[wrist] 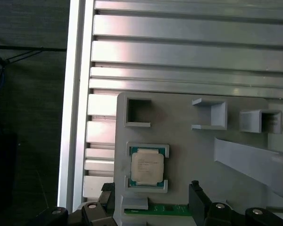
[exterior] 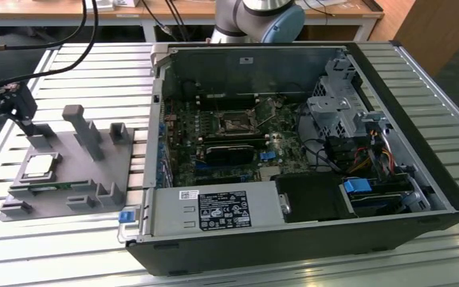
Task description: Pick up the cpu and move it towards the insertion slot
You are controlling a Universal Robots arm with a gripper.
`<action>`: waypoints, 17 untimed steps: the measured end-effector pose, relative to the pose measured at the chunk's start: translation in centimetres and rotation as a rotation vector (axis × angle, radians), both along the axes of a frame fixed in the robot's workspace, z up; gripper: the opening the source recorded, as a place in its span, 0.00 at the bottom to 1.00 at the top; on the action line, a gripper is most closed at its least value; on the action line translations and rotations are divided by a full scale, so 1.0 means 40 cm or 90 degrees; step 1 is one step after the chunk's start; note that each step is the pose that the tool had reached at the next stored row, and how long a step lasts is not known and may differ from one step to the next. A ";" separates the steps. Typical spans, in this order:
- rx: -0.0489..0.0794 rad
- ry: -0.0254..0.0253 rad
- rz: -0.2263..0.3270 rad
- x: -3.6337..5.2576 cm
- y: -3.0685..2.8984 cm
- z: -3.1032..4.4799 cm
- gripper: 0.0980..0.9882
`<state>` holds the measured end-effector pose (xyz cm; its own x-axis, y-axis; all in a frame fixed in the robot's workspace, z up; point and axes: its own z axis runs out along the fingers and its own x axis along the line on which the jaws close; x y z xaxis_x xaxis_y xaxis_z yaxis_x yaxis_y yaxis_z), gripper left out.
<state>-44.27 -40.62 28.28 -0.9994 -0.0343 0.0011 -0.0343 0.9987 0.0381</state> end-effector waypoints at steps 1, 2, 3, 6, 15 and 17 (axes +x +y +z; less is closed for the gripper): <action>0.000 0.0000 0.000 0.000 0.000 -0.001 0.70; 0.000 0.0000 0.000 0.000 0.000 -0.002 0.70; 0.000 0.0000 0.000 0.000 0.000 -0.003 0.70; 0.000 0.0000 0.000 0.000 -0.001 -0.006 0.70; 0.000 0.0000 0.000 0.000 -0.001 -0.016 0.70; 0.000 0.0000 0.000 0.000 -0.002 -0.018 0.70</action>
<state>-44.26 -40.69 27.55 -0.9994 -0.0343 0.0011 -0.0343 0.9987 0.0381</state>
